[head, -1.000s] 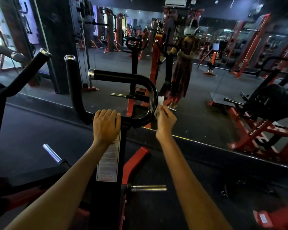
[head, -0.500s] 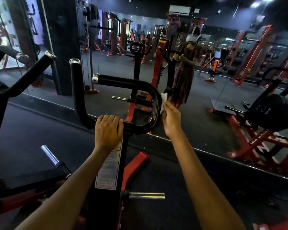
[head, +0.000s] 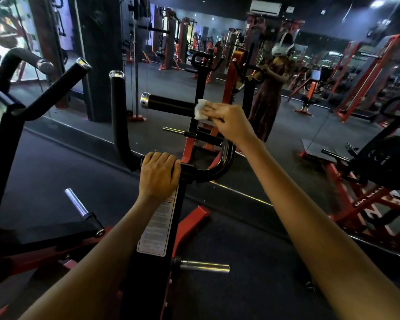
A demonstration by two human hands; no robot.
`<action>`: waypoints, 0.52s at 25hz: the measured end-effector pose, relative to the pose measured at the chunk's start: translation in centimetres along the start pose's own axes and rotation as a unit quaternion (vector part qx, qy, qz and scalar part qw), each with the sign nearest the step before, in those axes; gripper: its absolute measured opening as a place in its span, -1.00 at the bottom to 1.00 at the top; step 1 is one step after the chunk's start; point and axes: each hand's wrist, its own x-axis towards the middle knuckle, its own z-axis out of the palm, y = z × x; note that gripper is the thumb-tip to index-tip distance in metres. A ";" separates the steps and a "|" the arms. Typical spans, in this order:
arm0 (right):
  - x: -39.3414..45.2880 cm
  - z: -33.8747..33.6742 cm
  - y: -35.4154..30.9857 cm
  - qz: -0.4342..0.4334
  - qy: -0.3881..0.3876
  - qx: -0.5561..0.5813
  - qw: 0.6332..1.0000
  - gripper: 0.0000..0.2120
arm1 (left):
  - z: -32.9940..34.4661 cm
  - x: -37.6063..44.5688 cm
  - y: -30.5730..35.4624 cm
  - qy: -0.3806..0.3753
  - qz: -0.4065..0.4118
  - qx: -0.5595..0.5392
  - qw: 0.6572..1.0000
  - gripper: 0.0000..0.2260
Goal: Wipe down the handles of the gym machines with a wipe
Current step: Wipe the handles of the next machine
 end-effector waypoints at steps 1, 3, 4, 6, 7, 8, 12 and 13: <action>-1.2 -0.1 0.5 0.009 0.027 -0.019 0.999 -0.71 | 0.0 0.0 0.0 -0.001 -0.001 -0.001 1.000 -0.69; -4.7 0.6 0.8 0.059 0.112 -0.030 0.991 -0.74 | 0.0 -0.1 0.0 -0.002 -0.003 -0.005 1.000 -0.68; -6.4 1.3 0.4 0.101 0.158 -0.010 0.982 -0.74 | -0.1 0.0 0.1 -0.002 -0.004 -0.006 1.000 -0.68; -9.0 3.5 -1.2 0.185 0.227 0.048 0.955 -0.73 | -0.1 0.0 0.1 -0.005 -0.006 -0.008 1.000 -0.68; -10.0 4.5 -2.3 0.214 0.249 0.061 0.943 -0.73 | -0.1 0.0 0.1 -0.006 -0.007 -0.008 1.000 -0.68; -10.9 5.3 -3.3 0.232 0.261 0.058 0.935 -0.72 | -0.1 0.0 0.1 -0.007 -0.007 -0.008 1.000 -0.68; -13.5 6.5 -5.7 0.261 0.231 0.043 0.936 -0.75 | -0.1 -0.1 0.2 -0.007 -0.007 -0.014 1.000 -0.68; -13.2 6.3 -5.6 0.255 0.229 0.040 0.938 -0.76 | -0.1 0.0 0.1 -0.008 -0.006 -0.013 1.000 -0.68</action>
